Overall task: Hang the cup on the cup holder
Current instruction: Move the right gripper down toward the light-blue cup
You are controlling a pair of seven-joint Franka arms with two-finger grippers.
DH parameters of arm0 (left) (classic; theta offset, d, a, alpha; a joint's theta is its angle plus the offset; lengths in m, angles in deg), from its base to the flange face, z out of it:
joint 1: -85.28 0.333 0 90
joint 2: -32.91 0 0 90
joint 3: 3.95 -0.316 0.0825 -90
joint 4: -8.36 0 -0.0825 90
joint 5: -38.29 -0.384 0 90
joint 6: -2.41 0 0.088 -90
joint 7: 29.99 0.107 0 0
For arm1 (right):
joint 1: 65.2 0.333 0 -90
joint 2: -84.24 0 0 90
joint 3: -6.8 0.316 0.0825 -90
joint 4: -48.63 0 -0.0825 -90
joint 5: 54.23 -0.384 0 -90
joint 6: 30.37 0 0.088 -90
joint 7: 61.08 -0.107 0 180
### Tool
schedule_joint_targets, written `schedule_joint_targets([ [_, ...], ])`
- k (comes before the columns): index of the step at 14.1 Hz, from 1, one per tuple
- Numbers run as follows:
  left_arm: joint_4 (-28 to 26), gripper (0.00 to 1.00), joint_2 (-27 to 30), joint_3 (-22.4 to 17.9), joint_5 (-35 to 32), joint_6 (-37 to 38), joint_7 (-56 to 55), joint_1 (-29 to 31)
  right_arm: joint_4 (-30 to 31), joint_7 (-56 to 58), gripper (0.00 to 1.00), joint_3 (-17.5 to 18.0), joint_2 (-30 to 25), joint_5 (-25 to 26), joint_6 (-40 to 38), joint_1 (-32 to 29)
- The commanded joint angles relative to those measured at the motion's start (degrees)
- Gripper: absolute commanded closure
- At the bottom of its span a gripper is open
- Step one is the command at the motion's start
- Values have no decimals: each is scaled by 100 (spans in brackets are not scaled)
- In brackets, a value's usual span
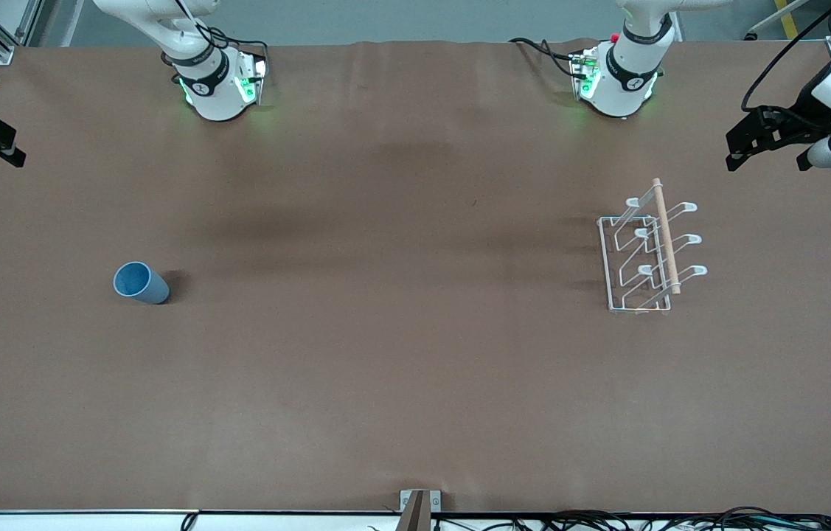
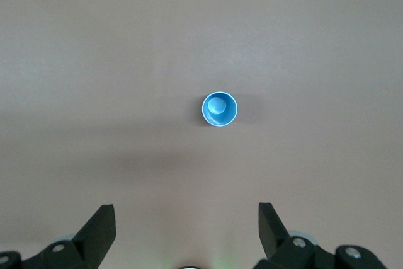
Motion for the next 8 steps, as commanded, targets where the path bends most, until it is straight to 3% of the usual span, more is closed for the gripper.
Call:
schedule_joint_targets([
  [1, 55, 0, 11, 7, 4, 23, 98, 34, 134, -78, 0, 9, -84, 34, 44, 6],
  [4, 107, 0, -32, -19, -14, 32, 108, 60, 169, -78, 0, 0, -40, 34, 96, -3],
  [8, 265, 0, -93, -28, 4, 32, 90, 60, 774, -51, 0, -35, -22, 34, 658, -47],
])
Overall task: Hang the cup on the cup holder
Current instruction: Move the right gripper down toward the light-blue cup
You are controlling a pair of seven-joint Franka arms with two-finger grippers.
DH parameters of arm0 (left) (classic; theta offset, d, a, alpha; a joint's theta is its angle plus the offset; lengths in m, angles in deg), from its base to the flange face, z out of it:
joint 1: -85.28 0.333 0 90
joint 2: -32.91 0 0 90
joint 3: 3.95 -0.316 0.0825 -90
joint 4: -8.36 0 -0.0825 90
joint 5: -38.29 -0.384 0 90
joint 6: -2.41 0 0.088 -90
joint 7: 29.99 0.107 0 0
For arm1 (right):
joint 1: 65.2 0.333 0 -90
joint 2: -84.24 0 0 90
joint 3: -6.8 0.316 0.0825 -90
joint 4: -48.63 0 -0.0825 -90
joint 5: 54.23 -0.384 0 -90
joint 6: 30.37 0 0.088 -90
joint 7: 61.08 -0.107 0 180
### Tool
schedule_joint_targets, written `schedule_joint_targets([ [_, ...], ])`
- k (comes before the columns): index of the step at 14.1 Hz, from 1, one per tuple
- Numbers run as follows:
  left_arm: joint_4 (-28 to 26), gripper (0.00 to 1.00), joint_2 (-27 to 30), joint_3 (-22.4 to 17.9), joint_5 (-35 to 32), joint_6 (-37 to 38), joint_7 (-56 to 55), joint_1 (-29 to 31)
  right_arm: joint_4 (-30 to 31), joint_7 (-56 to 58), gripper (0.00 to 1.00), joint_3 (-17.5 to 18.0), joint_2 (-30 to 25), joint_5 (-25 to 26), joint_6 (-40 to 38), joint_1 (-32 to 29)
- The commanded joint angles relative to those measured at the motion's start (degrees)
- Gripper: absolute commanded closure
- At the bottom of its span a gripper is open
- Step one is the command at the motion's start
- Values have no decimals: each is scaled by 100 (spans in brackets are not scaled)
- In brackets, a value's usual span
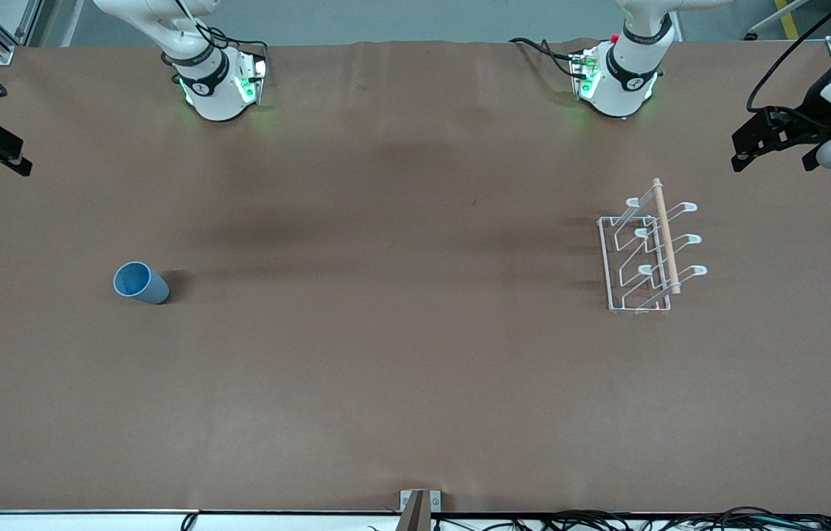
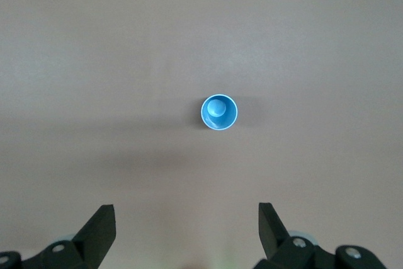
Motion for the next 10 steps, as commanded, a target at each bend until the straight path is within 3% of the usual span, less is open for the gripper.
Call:
schedule_joint_targets([
  [1, 217, 0, -118, 5, 13, 41, 86, 19, 678, -33, 0, -18, -70, 34, 528, -88],
  [8, 217, 0, -170, 31, 293, 94, 7, -43, 2875, 344, 0, -27, -1, 43, 2987, -545],
  [10, 217, 0, -179, 40, 303, 94, 7, -60, 3211, 459, 0, -27, 218, 43, 3455, -660],
])
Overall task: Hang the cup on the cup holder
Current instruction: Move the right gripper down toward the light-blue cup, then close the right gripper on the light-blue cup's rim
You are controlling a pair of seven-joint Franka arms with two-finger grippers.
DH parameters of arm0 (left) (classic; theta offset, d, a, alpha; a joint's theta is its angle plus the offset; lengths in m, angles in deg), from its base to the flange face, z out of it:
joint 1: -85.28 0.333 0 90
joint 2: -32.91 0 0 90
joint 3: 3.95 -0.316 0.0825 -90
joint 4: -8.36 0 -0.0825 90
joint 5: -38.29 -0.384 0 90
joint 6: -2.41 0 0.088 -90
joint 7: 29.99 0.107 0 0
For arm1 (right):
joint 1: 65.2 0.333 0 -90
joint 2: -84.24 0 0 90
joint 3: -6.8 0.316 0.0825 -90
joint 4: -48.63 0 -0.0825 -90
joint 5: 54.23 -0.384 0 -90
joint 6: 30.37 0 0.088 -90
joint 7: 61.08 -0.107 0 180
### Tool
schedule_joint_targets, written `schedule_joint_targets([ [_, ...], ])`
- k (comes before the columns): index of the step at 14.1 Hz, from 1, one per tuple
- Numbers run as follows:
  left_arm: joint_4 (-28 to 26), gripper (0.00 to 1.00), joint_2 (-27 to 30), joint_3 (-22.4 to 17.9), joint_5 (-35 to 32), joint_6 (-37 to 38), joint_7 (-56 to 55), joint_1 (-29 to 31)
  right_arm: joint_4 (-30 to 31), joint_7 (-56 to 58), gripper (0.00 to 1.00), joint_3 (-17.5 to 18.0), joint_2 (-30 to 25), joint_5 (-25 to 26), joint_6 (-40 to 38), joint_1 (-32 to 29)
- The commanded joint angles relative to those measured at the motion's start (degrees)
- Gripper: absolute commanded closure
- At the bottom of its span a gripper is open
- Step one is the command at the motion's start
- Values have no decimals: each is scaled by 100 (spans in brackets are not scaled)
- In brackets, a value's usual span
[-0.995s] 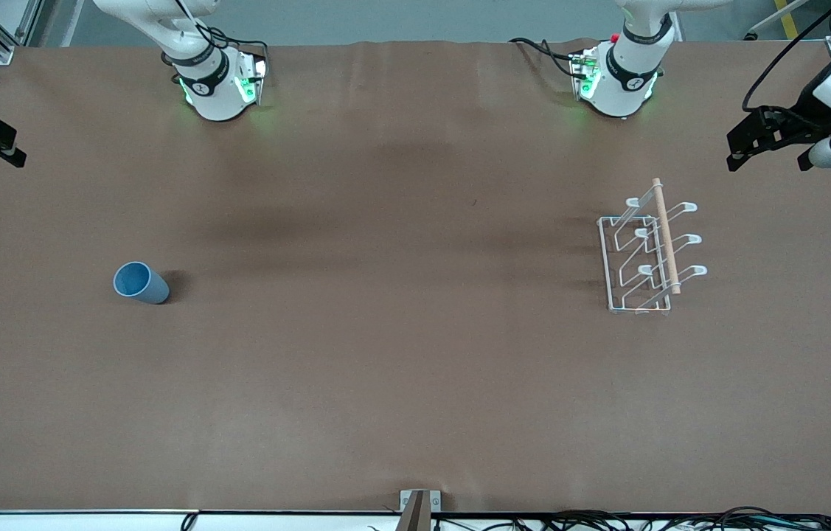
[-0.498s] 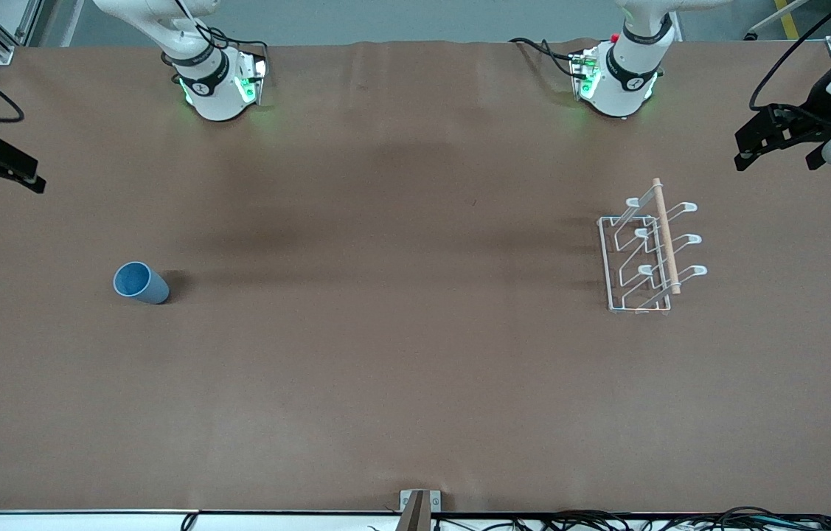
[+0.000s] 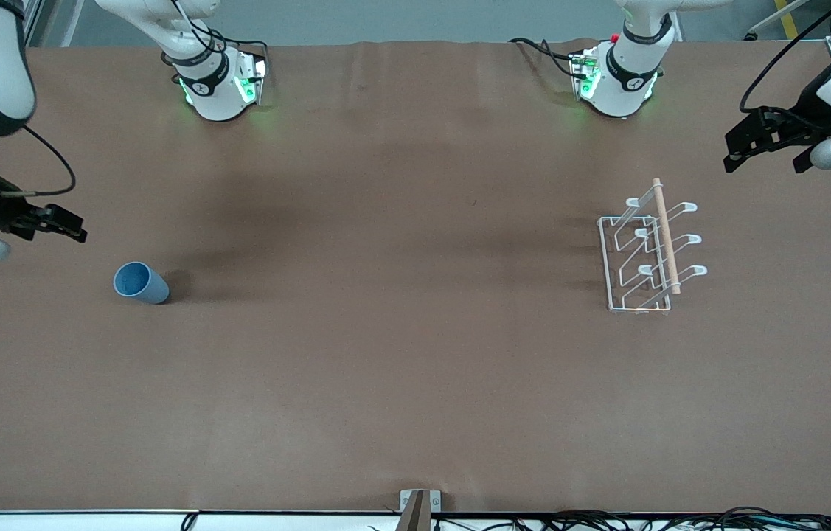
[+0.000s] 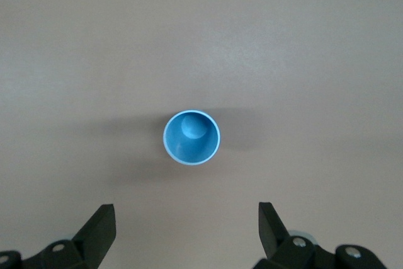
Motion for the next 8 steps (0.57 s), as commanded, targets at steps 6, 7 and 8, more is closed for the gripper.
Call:
schedule_joint_targets([
  [6, 171, 0, -106, 17, 81, 87, 69, -1, 485, 275, 1, 55, 1233, 51, 1410, -272],
  [7, 171, 0, -106, 9, 82, 87, 52, -19, 485, 336, 1, 55, 1444, 43, 1656, -290],
  [8, 171, 0, -106, 17, 82, 87, 34, -19, 476, 372, 1, 55, 1647, 51, 1832, -299],
])
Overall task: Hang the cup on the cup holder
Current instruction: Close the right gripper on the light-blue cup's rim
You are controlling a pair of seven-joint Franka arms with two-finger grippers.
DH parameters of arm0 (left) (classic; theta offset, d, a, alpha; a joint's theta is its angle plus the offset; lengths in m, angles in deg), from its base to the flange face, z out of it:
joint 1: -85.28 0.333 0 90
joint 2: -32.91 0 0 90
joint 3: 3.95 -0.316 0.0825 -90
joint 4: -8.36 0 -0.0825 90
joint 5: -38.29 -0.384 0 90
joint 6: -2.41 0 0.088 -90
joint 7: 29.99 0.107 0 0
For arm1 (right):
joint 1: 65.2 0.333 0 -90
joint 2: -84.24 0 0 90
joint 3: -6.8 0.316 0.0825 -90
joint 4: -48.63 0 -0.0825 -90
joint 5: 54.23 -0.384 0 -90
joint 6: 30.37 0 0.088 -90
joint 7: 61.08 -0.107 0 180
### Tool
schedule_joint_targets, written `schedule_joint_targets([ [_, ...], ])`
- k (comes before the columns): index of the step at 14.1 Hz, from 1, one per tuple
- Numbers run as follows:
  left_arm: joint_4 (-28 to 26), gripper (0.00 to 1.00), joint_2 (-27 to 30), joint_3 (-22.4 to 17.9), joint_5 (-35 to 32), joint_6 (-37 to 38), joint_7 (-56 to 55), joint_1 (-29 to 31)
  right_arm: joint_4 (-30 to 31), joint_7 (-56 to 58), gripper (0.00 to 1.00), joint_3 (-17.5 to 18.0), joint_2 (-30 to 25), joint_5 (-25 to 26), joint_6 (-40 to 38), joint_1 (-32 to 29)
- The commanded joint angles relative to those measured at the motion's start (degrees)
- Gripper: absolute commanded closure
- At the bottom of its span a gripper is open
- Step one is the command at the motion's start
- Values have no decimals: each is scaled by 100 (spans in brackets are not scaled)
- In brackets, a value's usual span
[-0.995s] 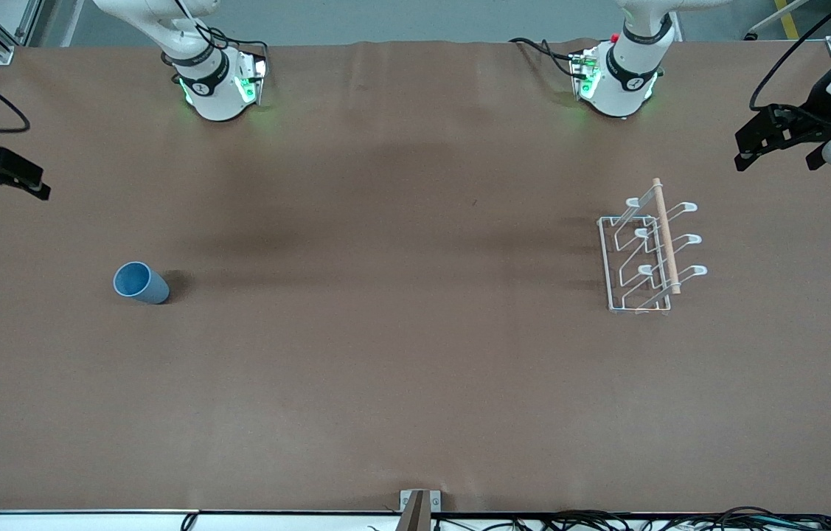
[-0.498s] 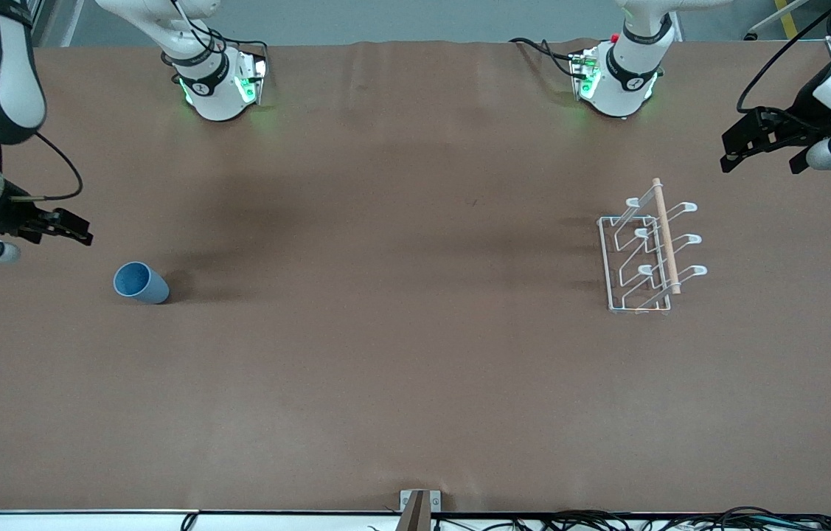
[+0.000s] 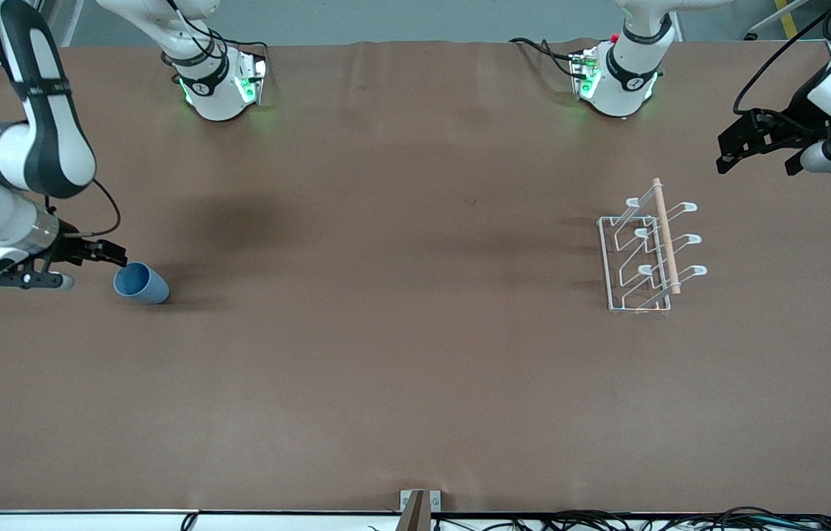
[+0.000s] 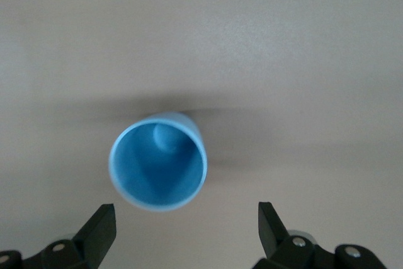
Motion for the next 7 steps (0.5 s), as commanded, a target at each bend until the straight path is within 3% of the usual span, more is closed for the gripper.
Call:
schedule_joint_targets([
  [1, 155, 0, -76, 13, 69, 96, 34, 1, -45, 198, 1, 57, 489, 43, 467, -138],
  [4, 163, 0, -102, 13, 61, 122, 52, 10, -45, 216, 1, 57, 709, 43, 539, -138],
  [5, 163, 0, -102, 13, 61, 131, 25, 18, -62, 216, 6, 65, 797, 43, 574, -129],
  [6, 163, 0, -102, 13, 61, 166, 16, 18, -88, 216, 33, 65, 859, 43, 600, -103],
  [7, 163, 0, -102, 4, 61, 253, 34, 36, -97, 199, 70, 74, 868, 34, 601, -85],
])
